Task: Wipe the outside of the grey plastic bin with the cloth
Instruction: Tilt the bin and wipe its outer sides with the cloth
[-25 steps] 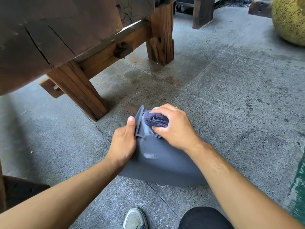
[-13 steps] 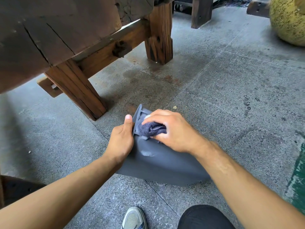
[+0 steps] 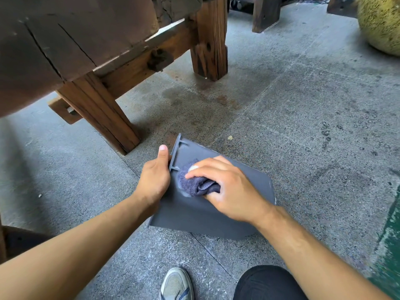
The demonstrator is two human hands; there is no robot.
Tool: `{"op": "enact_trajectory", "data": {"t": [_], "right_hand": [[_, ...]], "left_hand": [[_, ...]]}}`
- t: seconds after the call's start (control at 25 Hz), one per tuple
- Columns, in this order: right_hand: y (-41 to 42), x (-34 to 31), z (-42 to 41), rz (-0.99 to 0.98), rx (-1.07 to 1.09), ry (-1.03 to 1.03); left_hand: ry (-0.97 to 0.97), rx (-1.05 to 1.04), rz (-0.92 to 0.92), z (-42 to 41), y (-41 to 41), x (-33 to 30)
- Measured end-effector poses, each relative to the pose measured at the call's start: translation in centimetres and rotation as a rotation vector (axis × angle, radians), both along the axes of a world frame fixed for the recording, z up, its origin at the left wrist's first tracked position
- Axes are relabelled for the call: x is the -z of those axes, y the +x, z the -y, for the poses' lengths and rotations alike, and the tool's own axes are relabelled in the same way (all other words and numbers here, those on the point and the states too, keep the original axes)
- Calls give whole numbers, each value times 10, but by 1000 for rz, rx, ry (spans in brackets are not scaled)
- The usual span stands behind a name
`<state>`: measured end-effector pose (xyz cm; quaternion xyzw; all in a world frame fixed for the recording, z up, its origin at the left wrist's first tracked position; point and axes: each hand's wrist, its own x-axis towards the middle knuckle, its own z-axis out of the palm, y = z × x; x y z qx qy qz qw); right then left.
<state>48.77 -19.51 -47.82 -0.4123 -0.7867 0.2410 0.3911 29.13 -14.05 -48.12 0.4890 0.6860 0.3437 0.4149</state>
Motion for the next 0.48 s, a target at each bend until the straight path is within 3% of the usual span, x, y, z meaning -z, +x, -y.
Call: {"op": "enact_trajectory", "data": {"t": [0.24,0.48], "right_hand": [[-12,4,13,114,-119,148],[0,-3,3,444,-390,197]], "left_hand": [[-72,-48,-7,1,3,-6],[-143,-58,82,-4,0,-7]]}}
